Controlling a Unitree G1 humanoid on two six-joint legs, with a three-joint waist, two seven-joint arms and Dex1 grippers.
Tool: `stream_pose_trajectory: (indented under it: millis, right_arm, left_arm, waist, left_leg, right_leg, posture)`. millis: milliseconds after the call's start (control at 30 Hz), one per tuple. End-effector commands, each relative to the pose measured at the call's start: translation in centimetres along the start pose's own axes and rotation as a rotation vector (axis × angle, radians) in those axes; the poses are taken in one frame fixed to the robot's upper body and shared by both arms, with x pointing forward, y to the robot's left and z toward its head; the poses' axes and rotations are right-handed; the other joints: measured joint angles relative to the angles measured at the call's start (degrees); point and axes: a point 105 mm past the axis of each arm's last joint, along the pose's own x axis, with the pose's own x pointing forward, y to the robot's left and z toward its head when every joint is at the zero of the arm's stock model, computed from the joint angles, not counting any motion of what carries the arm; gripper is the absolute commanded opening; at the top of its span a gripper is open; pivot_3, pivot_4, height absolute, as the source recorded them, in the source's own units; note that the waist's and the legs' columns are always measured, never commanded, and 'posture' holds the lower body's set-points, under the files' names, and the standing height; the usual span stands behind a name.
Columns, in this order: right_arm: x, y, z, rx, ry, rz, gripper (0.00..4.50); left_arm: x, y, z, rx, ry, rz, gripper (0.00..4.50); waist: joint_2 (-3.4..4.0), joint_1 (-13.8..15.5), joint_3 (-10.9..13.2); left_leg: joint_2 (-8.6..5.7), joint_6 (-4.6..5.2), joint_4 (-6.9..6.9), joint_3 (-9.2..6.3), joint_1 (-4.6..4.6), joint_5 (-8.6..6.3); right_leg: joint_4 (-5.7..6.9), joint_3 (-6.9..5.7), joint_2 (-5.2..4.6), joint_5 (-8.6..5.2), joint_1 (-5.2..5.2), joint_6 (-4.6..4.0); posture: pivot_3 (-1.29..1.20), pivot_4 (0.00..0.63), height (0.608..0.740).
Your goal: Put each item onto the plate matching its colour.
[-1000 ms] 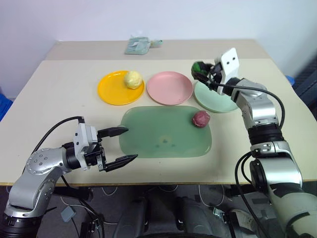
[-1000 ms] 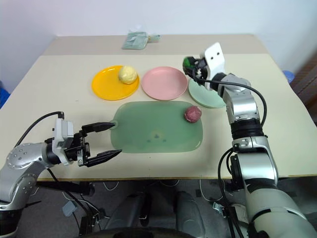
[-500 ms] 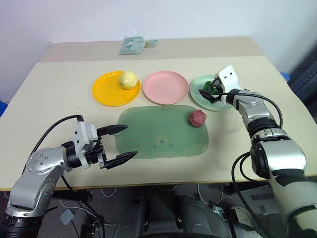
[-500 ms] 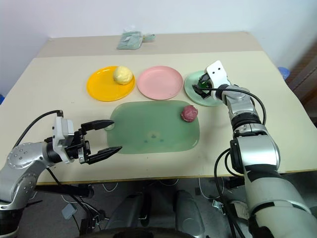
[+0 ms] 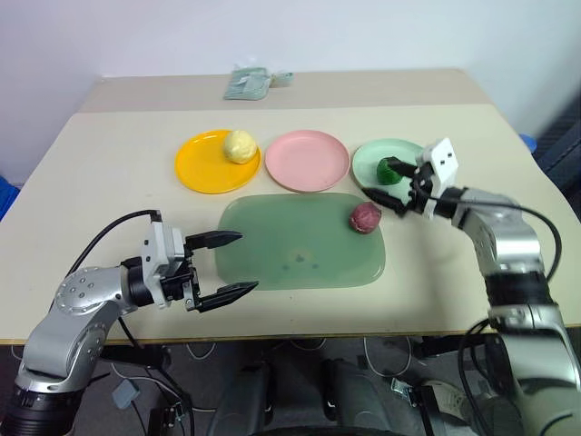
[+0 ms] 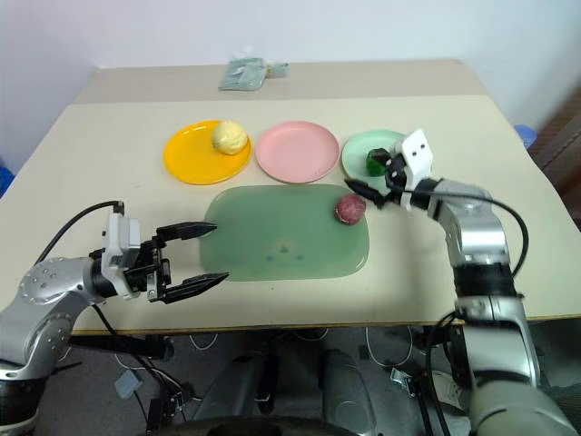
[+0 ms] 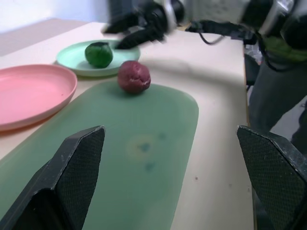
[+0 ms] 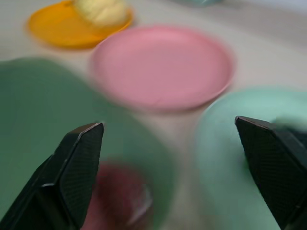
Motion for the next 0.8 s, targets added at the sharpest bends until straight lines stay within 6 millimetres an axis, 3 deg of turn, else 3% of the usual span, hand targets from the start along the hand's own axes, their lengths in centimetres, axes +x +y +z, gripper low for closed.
stream_pose_trajectory:
  millis: [33,400,600,800]
  right_arm:
    - [-0.4,0.6,0.9,-0.035,0.003,-0.002,4.47]
    - [0.7,1.4,-2.0,0.046,0.078,0.022,4.47]
    - [1.2,1.6,-1.0,0.041,0.045,0.049,2.60]
    - [3.9,2.1,2.8,-0.002,-0.116,0.081,2.42]
  left_arm:
    - [0.2,0.2,0.4,0.018,-0.008,-0.016,4.50]
    - [0.4,0.3,0.6,0.025,-0.015,-0.023,4.50]
    - [0.0,0.2,0.5,0.022,-0.007,0.003,4.50]
    - [-0.1,1.1,1.0,-0.014,-0.067,0.109,4.50]
  waist:
    - [0.01,-0.02,0.00]
    - [-0.01,0.19,0.00]
    - [0.00,0.16,0.00]
    - [0.00,-0.11,0.00]
  left_leg:
    - [0.00,0.00,0.00,0.00,0.01,0.00]
    - [0.00,0.00,0.03,0.01,-0.01,0.00]
    - [0.00,0.00,0.02,0.01,-0.01,0.00]
    - [0.01,0.00,0.01,0.01,0.00,0.00]
  right_leg:
    - [0.01,0.00,0.00,-0.01,0.00,-0.02]
    - [-0.03,-0.01,-0.01,-0.01,0.02,-0.02]
    - [-0.03,-0.01,-0.01,-0.01,0.01,-0.02]
    - [-0.02,-0.01,0.00,0.01,0.00,0.03]
  posture:
    - [0.00,0.150,0.740]
    - [0.00,0.150,0.740]
    - [0.00,0.150,0.740]
    - [0.00,0.150,0.740]
